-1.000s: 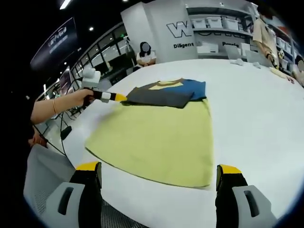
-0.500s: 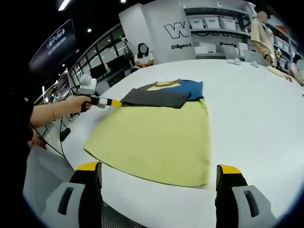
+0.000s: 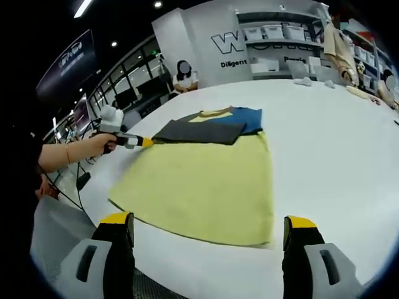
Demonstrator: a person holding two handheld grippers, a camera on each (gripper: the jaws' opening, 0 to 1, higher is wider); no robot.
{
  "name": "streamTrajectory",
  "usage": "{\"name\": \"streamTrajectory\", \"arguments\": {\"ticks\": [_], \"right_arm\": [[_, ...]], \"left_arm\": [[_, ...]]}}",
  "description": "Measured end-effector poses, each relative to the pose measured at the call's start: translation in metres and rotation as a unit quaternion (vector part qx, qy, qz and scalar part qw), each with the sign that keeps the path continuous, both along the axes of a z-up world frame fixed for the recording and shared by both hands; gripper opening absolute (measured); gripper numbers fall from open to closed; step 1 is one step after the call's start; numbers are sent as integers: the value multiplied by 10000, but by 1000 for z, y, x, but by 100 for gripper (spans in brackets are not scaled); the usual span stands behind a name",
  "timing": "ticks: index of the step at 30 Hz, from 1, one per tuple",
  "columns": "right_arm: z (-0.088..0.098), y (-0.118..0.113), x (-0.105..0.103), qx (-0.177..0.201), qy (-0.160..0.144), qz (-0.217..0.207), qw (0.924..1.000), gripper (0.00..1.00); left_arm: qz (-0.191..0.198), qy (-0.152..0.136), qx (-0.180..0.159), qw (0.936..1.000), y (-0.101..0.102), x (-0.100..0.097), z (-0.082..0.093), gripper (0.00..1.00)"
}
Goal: Fold the garment on the visible template until the final outline fits inside the template.
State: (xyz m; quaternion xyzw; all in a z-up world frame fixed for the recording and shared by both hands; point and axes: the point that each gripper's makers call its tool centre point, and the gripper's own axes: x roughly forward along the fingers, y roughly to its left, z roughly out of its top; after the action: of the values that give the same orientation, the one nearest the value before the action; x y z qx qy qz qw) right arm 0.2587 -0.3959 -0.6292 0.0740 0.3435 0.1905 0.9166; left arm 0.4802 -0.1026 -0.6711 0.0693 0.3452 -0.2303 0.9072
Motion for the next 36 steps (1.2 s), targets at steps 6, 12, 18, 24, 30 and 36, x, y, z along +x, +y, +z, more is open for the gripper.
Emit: {"name": "streamTrajectory", "arguments": {"ticks": [6, 12, 18, 24, 30, 36], "right_arm": [[0, 0, -2, -17, 15, 8, 10000, 99], [0, 0, -3, -7, 8, -3, 10000, 99], [0, 2, -4, 8, 10, 15, 10000, 99], [-1, 5, -4, 39, 27, 57, 10000, 98], [-1, 7, -3, 57, 35, 86, 9999, 97], [-2, 9, -2, 64, 61, 132, 9999, 97]], "left_arm": [[-134, -15, 122, 9998, 2, 1, -1, 0], [-201, -24, 188, 9996, 9, 2, -2, 0], [-257, -42, 323, 9991, 18, 4, -2, 0], [-230, -24, 382, 9990, 28, 4, -2, 0], [-122, -14, 368, 9992, 36, 4, -1, 0], [-39, 37, 327, 9995, 42, -1, 1, 0]]}}
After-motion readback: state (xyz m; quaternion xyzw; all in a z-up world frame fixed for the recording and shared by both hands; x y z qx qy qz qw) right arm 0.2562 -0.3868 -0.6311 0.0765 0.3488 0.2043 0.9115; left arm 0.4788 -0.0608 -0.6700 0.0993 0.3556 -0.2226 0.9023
